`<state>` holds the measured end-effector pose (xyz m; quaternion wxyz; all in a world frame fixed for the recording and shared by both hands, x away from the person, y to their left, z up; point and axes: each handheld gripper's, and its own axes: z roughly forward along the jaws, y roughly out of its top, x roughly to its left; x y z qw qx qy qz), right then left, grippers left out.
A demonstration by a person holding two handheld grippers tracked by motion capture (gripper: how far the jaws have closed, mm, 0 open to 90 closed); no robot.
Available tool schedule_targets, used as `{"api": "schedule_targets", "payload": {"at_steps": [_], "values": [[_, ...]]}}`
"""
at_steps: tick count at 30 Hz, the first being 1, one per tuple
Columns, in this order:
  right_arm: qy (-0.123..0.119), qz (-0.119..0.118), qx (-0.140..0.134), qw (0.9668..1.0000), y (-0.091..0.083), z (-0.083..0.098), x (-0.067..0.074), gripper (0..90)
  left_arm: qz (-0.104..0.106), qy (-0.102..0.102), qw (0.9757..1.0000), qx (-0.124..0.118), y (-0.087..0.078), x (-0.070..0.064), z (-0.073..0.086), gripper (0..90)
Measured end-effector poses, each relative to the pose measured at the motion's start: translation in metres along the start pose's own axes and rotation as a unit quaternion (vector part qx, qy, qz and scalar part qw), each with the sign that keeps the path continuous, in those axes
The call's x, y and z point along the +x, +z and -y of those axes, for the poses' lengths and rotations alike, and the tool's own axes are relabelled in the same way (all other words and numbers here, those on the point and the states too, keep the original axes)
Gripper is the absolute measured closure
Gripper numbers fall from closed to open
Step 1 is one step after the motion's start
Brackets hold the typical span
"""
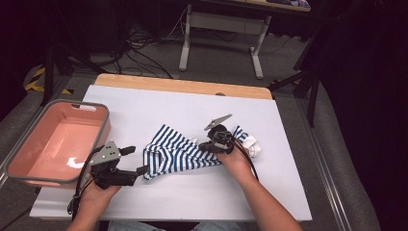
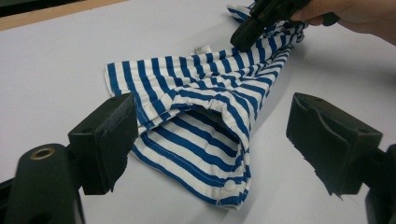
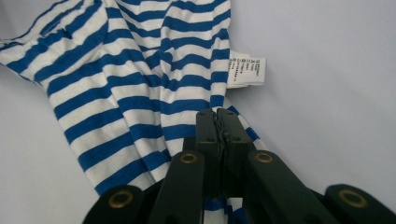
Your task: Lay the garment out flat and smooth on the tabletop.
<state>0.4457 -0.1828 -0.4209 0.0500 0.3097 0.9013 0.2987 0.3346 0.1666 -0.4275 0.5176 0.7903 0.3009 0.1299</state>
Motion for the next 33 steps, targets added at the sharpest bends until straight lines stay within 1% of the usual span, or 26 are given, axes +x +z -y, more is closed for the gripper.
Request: {"api": "schedule_targets", "payload": {"at_steps": [2, 3, 7, 9, 12, 15, 17, 19, 23, 26, 29, 33], "values": [[-0.004, 0.001, -0.006, 1.0, -0.005, 0.0, 0.002, 89.1, -0.003, -0.001, 1.0, -0.001, 0.0, 0.001, 0.0, 17.4], [-0.008, 0.001, -0.01, 0.9999, -0.007, 0.0, 0.003, 89.3, -0.002, -0.004, 1.0, -0.002, 0.0, 0.001, -0.001, 17.4], [-0.018, -0.002, -0.023, 0.9996, -0.019, -0.001, 0.011, 89.7, -0.002, -0.004, 1.0, -0.007, 0.0, 0.002, -0.002, 17.7], [-0.022, -0.008, -0.029, 0.9993, -0.025, 0.0, 0.016, 89.8, -0.003, -0.001, 0.9999, -0.01, -0.001, 0.002, -0.003, 17.9], [-0.035, -0.022, -0.045, 0.9982, -0.038, 0.005, 0.028, 89.8, -0.005, -0.003, 0.9999, -0.014, -0.002, 0.003, -0.004, 18.0], [-0.048, -0.035, -0.057, 0.9966, -0.049, 0.015, 0.04, 89.8, -0.006, -0.003, 0.9998, -0.016, -0.002, 0.005, -0.005, 17.9], [-0.05, -0.047, -0.062, 0.9957, -0.055, 0.024, 0.046, 89.8, -0.007, -0.004, 0.9998, -0.019, -0.002, 0.006, -0.006, 17.9], [-0.053, -0.055, -0.064, 0.9951, -0.06, 0.034, 0.051, 89.8, -0.006, -0.006, 0.9997, -0.021, -0.002, 0.007, -0.008, 17.8], [-0.051, -0.07, -0.069, 0.9939, -0.071, 0.057, 0.059, 89.8, -0.003, -0.004, 0.9997, -0.025, -0.001, 0.009, -0.011, 17.8], [-0.044, -0.079, -0.066, 0.9937, -0.077, 0.072, 0.063, 89.8, 0.002, -0.003, 0.9997, -0.026, 0.004, 0.01, -0.016, 17.8], [-0.04, -0.082, -0.046, 0.9948, -0.076, 0.086, 0.067, 89.7, 0.01, 0.005, 0.9996, -0.026, 0.011, 0.01, -0.024, 17.8], [-0.031, -0.084, -0.021, 0.9958, -0.071, 0.1, 0.067, 89.4, 0.025, 0.013, 0.9995, -0.015, 0.026, 0.008, -0.038, 17.4]]}}
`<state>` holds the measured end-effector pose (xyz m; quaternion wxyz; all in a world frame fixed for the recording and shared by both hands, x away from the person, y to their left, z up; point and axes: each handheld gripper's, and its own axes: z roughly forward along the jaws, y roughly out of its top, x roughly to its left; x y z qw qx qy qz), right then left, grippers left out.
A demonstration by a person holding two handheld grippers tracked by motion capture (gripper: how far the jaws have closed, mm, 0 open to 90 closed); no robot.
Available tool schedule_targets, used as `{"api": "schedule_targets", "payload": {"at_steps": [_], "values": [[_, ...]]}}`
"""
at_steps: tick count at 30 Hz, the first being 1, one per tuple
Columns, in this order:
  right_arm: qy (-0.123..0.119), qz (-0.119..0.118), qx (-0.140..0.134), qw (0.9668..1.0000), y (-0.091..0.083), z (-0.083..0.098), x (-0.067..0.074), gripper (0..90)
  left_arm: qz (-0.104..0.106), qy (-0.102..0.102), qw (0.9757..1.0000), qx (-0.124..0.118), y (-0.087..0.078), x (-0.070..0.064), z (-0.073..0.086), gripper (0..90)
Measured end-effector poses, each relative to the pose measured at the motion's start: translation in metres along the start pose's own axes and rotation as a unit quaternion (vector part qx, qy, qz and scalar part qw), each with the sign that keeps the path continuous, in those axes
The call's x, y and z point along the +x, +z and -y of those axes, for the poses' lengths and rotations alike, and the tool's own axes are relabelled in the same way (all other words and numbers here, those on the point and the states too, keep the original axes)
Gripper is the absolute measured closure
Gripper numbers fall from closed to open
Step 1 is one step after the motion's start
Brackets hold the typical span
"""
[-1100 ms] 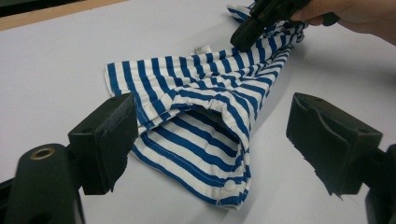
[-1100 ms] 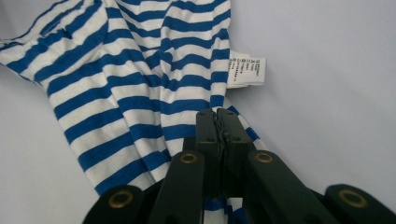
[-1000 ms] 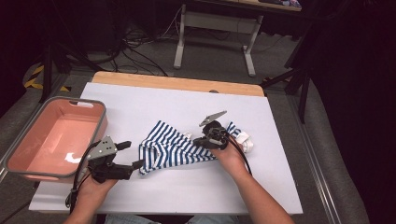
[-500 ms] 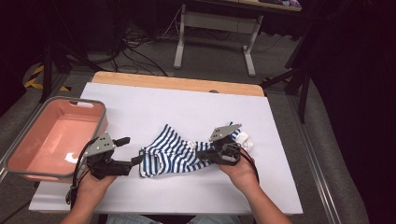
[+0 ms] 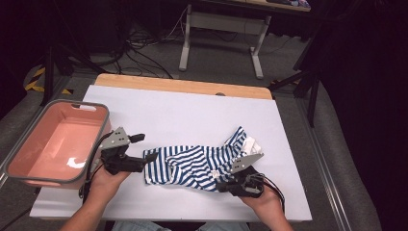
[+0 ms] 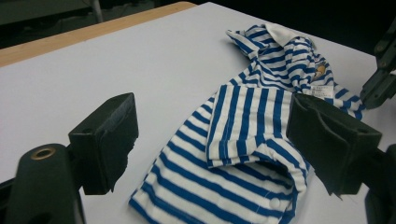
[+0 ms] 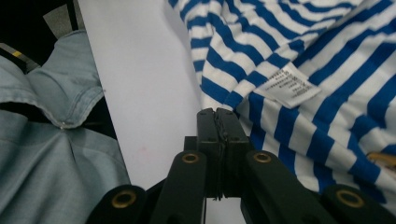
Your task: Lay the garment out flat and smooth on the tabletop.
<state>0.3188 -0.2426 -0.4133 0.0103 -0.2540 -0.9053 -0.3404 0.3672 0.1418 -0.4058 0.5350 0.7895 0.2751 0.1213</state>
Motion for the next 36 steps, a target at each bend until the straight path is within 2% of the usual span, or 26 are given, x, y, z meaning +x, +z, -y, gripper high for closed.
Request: {"api": "schedule_targets", "payload": {"at_steps": [4, 6, 7, 9, 12, 14, 17, 19, 22, 27, 29, 33, 36], "values": [[0.017, -0.004, -0.002, 0.9998, 0.002, 0.013, -0.006, 87.9, 0.021, 0.008, 0.9997, 0.012, 0.021, 0.0, -0.016, 16.3], [0.02, 0.002, -0.024, 0.9995, -0.002, 0.019, -0.008, 71.8, 0.031, 0.012, 0.9993, 0.016, 0.032, 0.0, -0.023, 15.1], [0.016, 0.022, -0.042, 0.9987, -0.005, 0.021, -0.008, 64.2, 0.036, 0.015, 0.9991, 0.018, 0.038, 0.0, -0.027, 14.5], [0.002, 0.066, -0.078, 0.9948, -0.014, 0.025, -0.007, 52.7, 0.05, 0.016, 0.9984, 0.022, 0.05, -0.001, -0.034, 13.4], [0.012, 0.096, -0.133, 0.9863, -0.028, 0.032, -0.014, 42.0, 0.069, 0.018, 0.9969, 0.035, 0.071, -0.004, -0.043, 12.0], [0.021, 0.117, -0.158, 0.9803, -0.034, 0.038, -0.019, 34.2, 0.078, 0.014, 0.9957, 0.046, 0.083, -0.006, -0.047, 9.7], [0.041, 0.133, -0.185, 0.9728, -0.044, 0.05, -0.029, 31.3, 0.093, 0.01, 0.9925, 0.079, 0.106, -0.009, -0.053, 7.5], [0.052, 0.135, -0.197, 0.9697, -0.047, 0.056, -0.033, 31.5, 0.098, 0.006, 0.9904, 0.097, 0.123, -0.014, -0.055, 6.9], [0.056, 0.155, -0.217, 0.9622, -0.054, 0.066, -0.037, 29.4, 0.103, 0.019, 0.9874, 0.119, 0.142, -0.02, -0.057, 7.0], [0.05, 0.172, -0.241, 0.9539, -0.062, 0.073, -0.039, 24.9, 0.109, 0.023, 0.9844, 0.137, 0.167, -0.025, -0.057, 10.9], [0.051, 0.176, -0.244, 0.9524, -0.063, 0.075, -0.04, 22.3, 0.111, 0.022, 0.9841, 0.137, 0.175, -0.026, -0.057, 13.0], [0.054, 0.176, -0.245, 0.9518, -0.065, 0.079, -0.043, 17.9, 0.109, 0.031, 0.9832, 0.143, 0.186, -0.028, -0.058, 16.4], [0.057, 0.18, -0.248, 0.95, -0.066, 0.081, -0.045, 17.1, 0.11, 0.037, 0.9813, 0.153, 0.194, -0.03, -0.058, 18.7]]}}
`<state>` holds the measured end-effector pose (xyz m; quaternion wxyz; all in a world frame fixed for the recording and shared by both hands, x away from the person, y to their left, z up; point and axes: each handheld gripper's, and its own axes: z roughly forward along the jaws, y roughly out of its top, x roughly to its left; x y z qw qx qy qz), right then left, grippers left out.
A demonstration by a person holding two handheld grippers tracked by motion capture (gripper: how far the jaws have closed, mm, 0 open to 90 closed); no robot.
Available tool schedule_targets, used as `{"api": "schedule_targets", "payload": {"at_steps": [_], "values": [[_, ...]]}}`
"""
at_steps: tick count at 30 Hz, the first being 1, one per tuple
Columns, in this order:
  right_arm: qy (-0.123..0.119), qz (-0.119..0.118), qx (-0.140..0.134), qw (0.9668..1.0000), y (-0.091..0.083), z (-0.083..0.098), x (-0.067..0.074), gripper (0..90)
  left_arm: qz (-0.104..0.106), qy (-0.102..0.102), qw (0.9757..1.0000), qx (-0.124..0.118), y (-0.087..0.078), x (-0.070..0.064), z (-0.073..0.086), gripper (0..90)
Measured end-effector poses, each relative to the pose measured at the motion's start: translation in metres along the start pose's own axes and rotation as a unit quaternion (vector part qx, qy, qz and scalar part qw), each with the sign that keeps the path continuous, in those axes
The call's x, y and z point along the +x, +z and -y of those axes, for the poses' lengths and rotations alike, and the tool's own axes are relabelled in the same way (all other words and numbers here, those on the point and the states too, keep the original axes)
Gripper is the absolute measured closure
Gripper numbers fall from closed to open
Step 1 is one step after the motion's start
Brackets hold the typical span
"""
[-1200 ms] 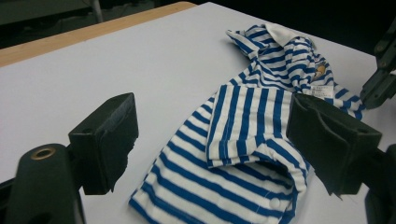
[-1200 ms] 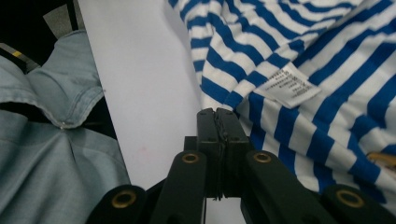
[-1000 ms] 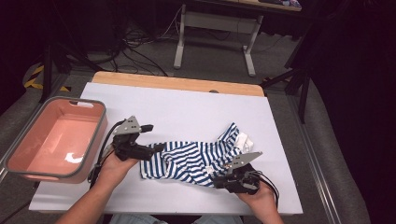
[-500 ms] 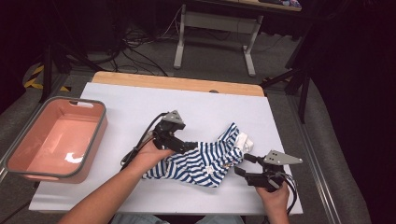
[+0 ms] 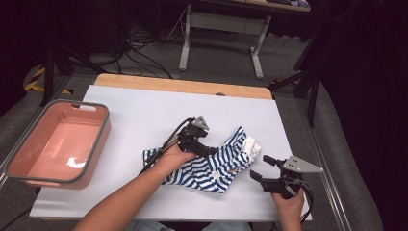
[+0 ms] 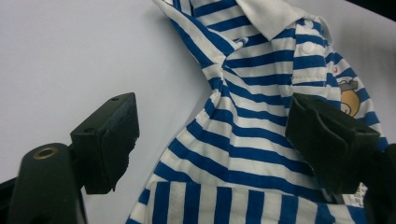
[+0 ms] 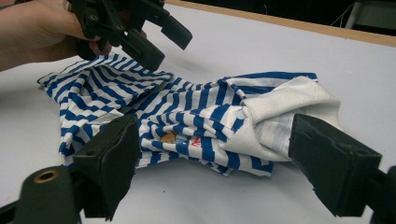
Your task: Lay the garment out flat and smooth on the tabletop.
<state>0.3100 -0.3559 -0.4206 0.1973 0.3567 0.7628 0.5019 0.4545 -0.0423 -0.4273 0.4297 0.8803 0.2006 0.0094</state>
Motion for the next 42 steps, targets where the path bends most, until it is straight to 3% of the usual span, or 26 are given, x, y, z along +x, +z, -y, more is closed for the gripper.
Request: {"api": "schedule_targets", "payload": {"at_steps": [10, 14, 18, 21, 23, 27, 30, 33, 36, 38, 42], "values": [[0.006, -0.005, 0.004, 1.0, 0.002, 0.001, -0.002, 17.8, 0.002, 0.02, 0.9988, 0.044, 0.028, -0.002, -0.005, 27.8], [0.005, -0.008, 0.004, 0.9999, 0.002, 0.0, -0.001, 18.8, -0.001, 0.029, 0.9978, 0.06, 0.037, -0.003, -0.005, 37.0], [0.005, -0.01, 0.004, 0.9999, 0.003, 0.001, -0.002, 19.5, -0.006, 0.043, 0.9953, 0.086, 0.044, -0.004, -0.003, 58.2], [0.01, -0.015, -0.002, 0.9998, 0.003, 0.002, -0.003, 15.3, -0.006, 0.047, 0.9945, 0.094, 0.043, -0.006, -0.004, 83.1], [0.013, -0.02, -0.004, 0.9997, 0.004, 0.001, -0.003, 11.6, -0.01, 0.05, 0.9938, 0.099, 0.042, -0.007, -0.005, 85.2], [0.011, -0.024, -0.009, 0.9996, 0.006, 0.0, -0.004, 2.7, -0.01, 0.038, 0.9956, 0.085, 0.034, -0.005, -0.007, 85.8], [0.015, -0.029, -0.004, 0.9995, 0.008, 0.0, -0.003, 1.0, -0.01, 0.028, 0.9968, 0.074, 0.024, -0.001, -0.008, 85.8], [0.022, -0.063, -0.008, 0.9977, 0.01, -0.002, -0.003, 4.4, -0.012, 0.014, 0.9978, 0.064, 0.009, 0.003, -0.009, 85.7], [0.017, -0.06, -0.009, 0.998, 0.011, -0.004, -0.001, 13.2, -0.017, 0.005, 0.9984, 0.053, -0.005, 0.007, -0.007, 85.7], [0.01, -0.062, -0.011, 0.998, 0.012, -0.007, 0.002, 25.4, -0.02, -0.001, 0.9987, 0.046, -0.015, 0.009, -0.005, 85.8], [0.01, -0.068, 0.011, 0.9976, 0.021, -0.011, 0.005, 40.3, -0.031, -0.012, 0.9987, 0.039, -0.035, 0.014, 0.002, 85.7]]}}
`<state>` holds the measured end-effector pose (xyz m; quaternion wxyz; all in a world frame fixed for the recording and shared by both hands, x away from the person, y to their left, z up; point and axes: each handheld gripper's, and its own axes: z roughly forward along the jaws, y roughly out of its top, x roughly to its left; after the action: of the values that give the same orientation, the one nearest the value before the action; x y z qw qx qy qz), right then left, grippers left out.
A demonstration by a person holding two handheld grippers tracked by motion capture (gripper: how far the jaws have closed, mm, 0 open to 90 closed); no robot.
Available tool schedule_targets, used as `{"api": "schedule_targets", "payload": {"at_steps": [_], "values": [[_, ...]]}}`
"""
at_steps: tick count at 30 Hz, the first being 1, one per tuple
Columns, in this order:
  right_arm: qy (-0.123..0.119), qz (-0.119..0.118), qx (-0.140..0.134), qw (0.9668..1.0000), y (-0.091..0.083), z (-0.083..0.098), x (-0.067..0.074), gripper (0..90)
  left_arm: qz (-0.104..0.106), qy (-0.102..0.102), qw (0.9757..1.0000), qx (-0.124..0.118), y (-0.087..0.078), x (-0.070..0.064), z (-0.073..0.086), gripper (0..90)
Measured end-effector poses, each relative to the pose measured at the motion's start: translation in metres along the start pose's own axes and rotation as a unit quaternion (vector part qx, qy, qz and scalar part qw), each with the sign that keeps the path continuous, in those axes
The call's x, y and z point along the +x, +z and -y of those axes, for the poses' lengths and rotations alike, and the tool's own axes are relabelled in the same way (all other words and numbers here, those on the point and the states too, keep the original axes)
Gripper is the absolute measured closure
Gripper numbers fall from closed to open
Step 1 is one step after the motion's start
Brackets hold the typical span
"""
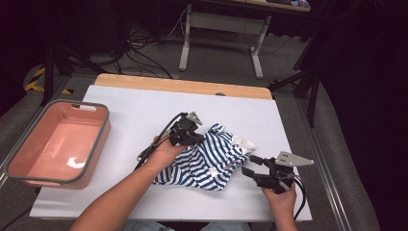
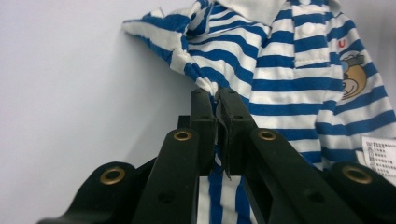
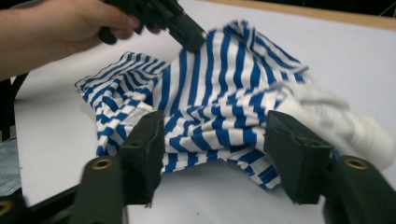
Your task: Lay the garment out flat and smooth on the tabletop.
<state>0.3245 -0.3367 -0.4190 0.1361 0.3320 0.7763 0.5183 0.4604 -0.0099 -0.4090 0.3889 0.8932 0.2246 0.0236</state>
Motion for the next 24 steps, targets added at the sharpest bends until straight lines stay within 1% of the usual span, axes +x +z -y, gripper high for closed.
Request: {"api": "schedule_targets", "payload": {"at_steps": [4, 5, 6, 7, 8, 10, 12, 13, 14, 17, 20, 21, 22, 24], "values": [[0.018, 0.012, 0.028, 0.9994, 0.015, -0.002, -0.002, 45.6, -0.01, -0.019, 0.9997, -0.008, -0.019, 0.007, 0.013, 85.7], [0.024, 0.02, 0.036, 0.9989, 0.019, -0.003, -0.003, 46.1, -0.015, -0.024, 0.9996, -0.009, -0.023, 0.008, 0.017, 85.7], [0.028, 0.02, 0.041, 0.9985, 0.023, -0.004, -0.004, 46.8, -0.02, -0.025, 0.9994, -0.009, -0.028, 0.009, 0.021, 85.7], [0.033, 0.018, 0.044, 0.9983, 0.026, -0.005, -0.005, 48.0, -0.027, -0.028, 0.9992, -0.009, -0.032, 0.01, 0.026, 85.7], [0.036, 0.022, 0.048, 0.998, 0.029, -0.006, -0.006, 48.8, -0.034, -0.029, 0.999, -0.006, -0.037, 0.011, 0.031, 85.8], [0.039, 0.028, 0.056, 0.9973, 0.035, -0.007, -0.006, 49.7, -0.041, -0.036, 0.9985, -0.008, -0.045, 0.013, 0.041, 85.7], [0.041, 0.03, 0.063, 0.9967, 0.04, -0.008, -0.006, 51.0, -0.043, -0.047, 0.9979, -0.01, -0.052, 0.014, 0.053, 85.7], [0.042, 0.035, 0.07, 0.9961, 0.043, -0.008, -0.006, 51.1, -0.044, -0.052, 0.9976, -0.01, -0.055, 0.015, 0.059, 85.7], [0.043, 0.039, 0.075, 0.9955, 0.046, -0.008, -0.007, 51.0, -0.044, -0.058, 0.9972, -0.012, -0.058, 0.016, 0.065, 85.6], [0.052, 0.042, 0.084, 0.9942, 0.054, -0.008, -0.008, 50.3, -0.042, -0.076, 0.996, -0.021, -0.066, 0.017, 0.081, 85.7], [0.041, 0.041, 0.095, 0.9938, 0.062, -0.01, -0.003, 51.1, -0.038, -0.095, 0.9944, -0.026, -0.074, 0.016, 0.098, 85.6], [0.035, 0.037, 0.099, 0.9938, 0.065, -0.012, 0.001, 51.8, -0.038, -0.096, 0.9943, -0.027, -0.076, 0.016, 0.102, 85.7], [0.031, 0.033, 0.1, 0.9939, 0.068, -0.013, 0.003, 52.5, -0.034, -0.105, 0.9935, -0.03, -0.078, 0.014, 0.108, 85.7], [0.025, 0.021, 0.101, 0.9943, 0.076, -0.017, 0.007, 53.0, -0.033, -0.105, 0.9934, -0.03, -0.081, 0.012, 0.115, 85.7]]}}
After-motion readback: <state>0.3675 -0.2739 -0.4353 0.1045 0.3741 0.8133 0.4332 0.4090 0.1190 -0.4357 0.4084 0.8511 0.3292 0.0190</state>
